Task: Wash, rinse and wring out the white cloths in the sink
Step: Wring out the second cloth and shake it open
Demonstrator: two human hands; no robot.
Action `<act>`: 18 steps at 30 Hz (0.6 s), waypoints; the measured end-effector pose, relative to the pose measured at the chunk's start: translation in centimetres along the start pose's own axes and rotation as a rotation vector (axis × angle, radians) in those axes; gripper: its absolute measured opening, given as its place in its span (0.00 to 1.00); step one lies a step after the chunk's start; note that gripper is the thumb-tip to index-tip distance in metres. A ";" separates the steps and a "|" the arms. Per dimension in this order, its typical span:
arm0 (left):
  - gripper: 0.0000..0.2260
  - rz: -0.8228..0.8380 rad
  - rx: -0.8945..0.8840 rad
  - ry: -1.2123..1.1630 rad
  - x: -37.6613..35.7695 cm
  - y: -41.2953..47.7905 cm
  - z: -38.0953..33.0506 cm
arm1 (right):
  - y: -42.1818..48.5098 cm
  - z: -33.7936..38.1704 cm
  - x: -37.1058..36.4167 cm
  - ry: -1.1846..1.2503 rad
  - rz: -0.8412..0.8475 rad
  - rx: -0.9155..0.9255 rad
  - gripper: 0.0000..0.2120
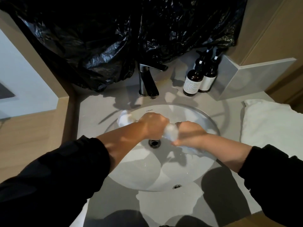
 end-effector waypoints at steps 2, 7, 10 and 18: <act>0.06 0.170 0.062 -0.144 -0.9 0.7 0.0 | 0.5 0.2 -0.5 -0.186 -0.051 0.009 0.11; 0.09 0.511 0.211 -0.582 -3.6 0.1 0.3 | 1.5 -0.1 -3.4 -0.344 -0.068 0.214 0.16; 0.12 0.459 0.178 -0.571 -4.3 -0.2 1.1 | 2.3 -0.1 -4.3 -0.289 -0.117 0.198 0.19; 0.07 0.017 0.213 -0.419 -3.1 -0.7 2.5 | 1.3 -4.0 -7.2 1.637 0.061 -0.253 0.30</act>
Point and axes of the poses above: each hand's wrist, its own y-axis towards the middle knuckle, its own x-axis out of the back of the hand, z = x × y, the point moved 3 cm from there along y, towards the middle knuckle, and after that the axes turned 6 degrees about x, right-handed, at the moved point
